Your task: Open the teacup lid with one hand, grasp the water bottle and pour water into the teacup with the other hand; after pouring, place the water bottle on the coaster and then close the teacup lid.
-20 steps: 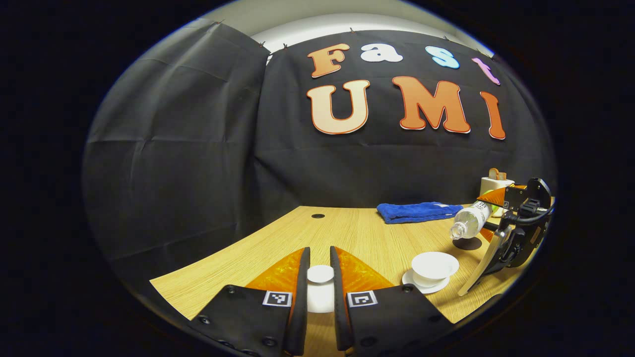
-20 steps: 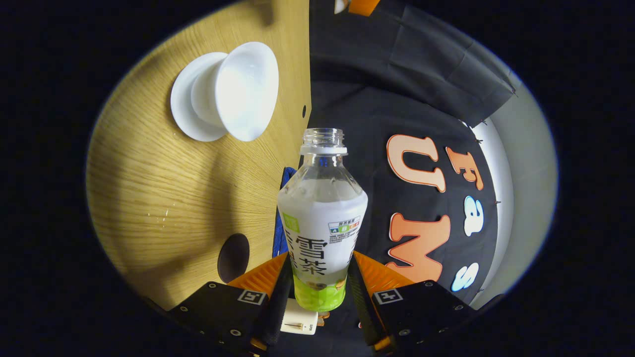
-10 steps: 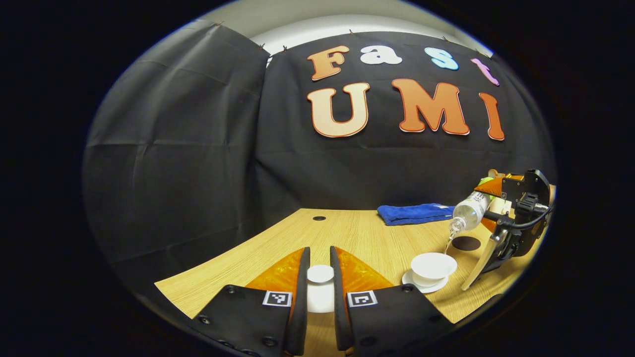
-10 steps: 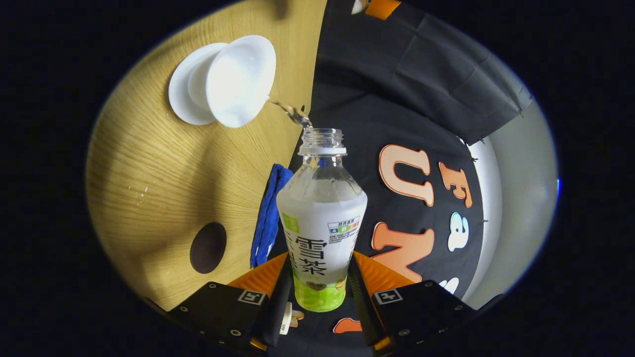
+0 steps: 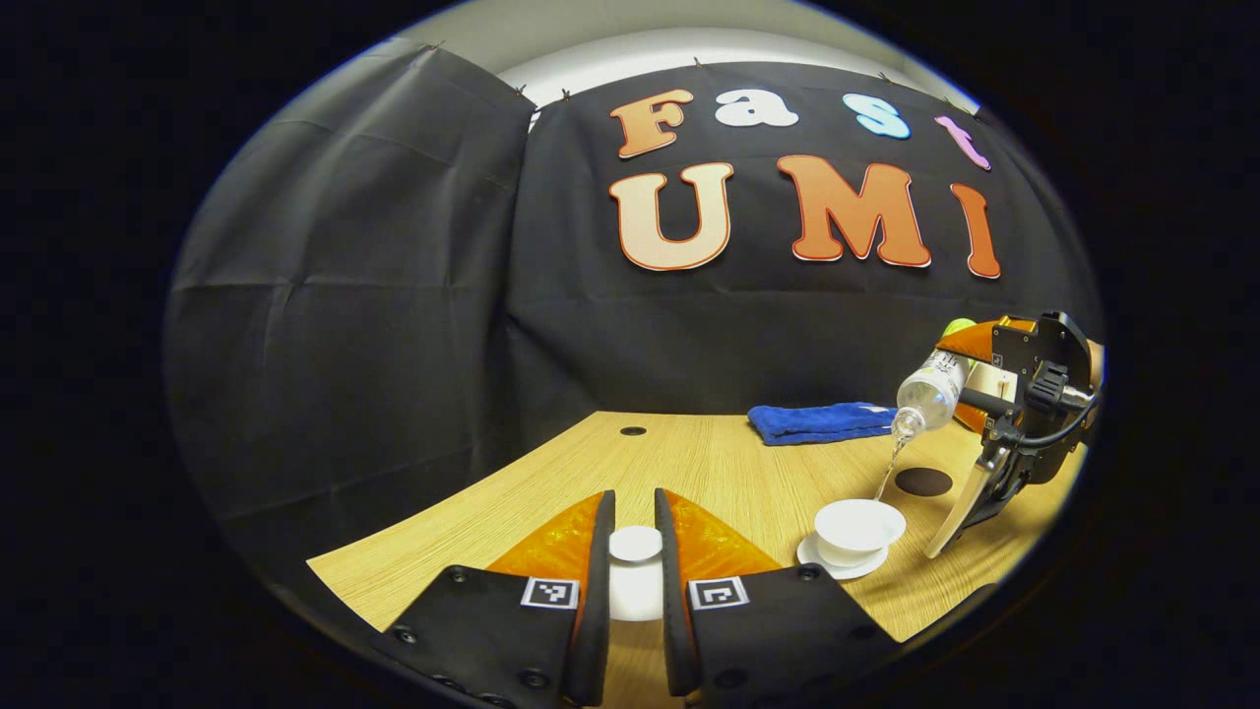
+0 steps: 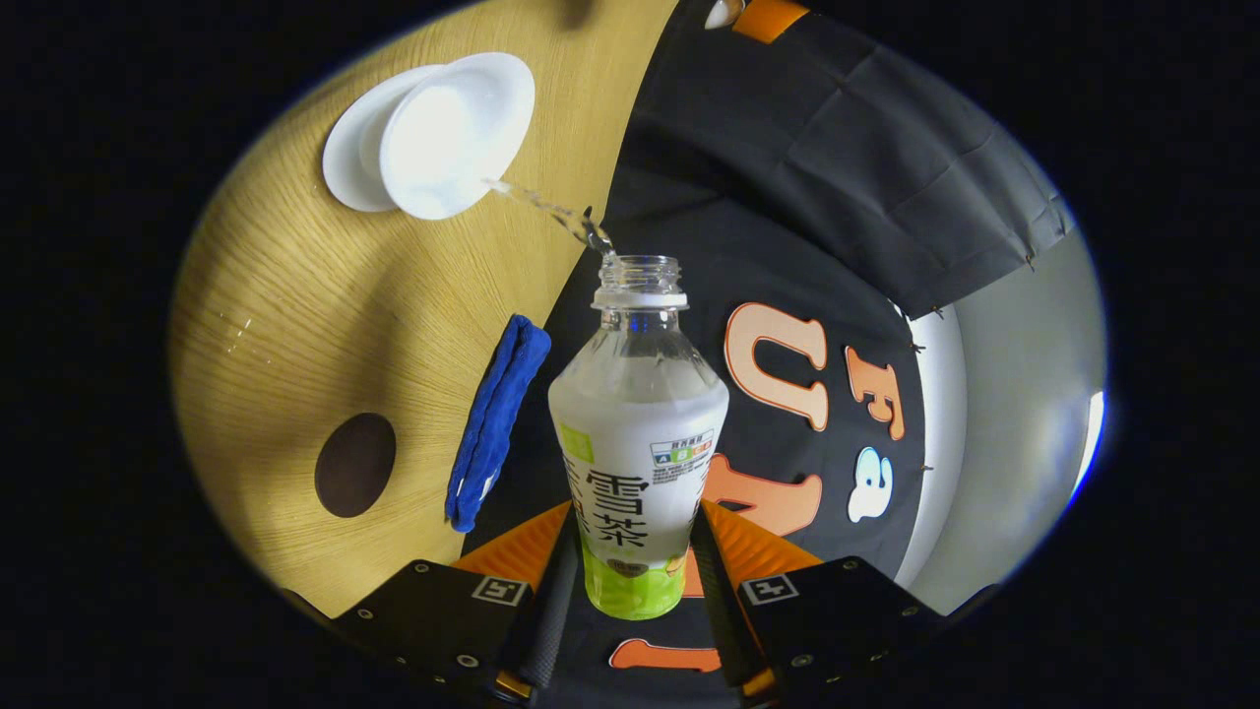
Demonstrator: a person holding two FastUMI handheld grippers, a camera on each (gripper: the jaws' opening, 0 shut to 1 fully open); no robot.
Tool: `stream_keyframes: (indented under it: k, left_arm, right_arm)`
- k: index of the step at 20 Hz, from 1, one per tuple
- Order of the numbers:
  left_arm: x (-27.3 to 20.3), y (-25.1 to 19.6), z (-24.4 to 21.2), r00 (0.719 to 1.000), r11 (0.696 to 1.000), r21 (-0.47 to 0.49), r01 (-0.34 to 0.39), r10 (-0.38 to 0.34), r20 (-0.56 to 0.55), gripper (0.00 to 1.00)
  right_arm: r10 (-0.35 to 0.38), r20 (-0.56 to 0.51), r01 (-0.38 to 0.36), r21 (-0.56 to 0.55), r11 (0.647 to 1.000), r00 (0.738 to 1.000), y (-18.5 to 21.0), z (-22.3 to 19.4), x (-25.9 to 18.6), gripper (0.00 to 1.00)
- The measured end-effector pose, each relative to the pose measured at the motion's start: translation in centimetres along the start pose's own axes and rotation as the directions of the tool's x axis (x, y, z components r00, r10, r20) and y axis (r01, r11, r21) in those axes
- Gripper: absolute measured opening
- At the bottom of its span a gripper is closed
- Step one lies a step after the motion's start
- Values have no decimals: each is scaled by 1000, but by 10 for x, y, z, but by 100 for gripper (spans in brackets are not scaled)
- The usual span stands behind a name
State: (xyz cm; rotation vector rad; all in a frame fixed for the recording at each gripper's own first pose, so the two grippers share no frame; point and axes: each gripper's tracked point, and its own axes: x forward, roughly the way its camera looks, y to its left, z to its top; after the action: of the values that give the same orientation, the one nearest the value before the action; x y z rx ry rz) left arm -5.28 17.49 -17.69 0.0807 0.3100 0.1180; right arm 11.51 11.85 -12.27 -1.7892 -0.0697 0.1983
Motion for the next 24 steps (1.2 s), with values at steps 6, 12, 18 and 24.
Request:
stream_keyframes:
  k: [6, 12, 18, 24]
  left_arm:
    - [1, -1, 0, 1000, 1000, 1, 2, -2, -3, 27]
    - [0, -2, 1, 1000, 1000, -15, 10, -10, -5, 27]
    - [-1, -2, 2, 1000, 1000, -11, 18, -18, -10, 27]
    - [2, -3, -2, 1000, 1000, -15, 20, -20, -22, 27]
  right_arm:
    - [-20, 23, 21, -42, 999, 1000, -9, 3, 3, 64]
    - [-22, 50, 26, -90, 996, 999, -5, 9, 5, 64]
    - [-56, 69, 65, -135, 989, 996, -9, 14, 4, 64]
    - [-66, 94, 81, -169, 982, 993, -12, 18, 1, 64]
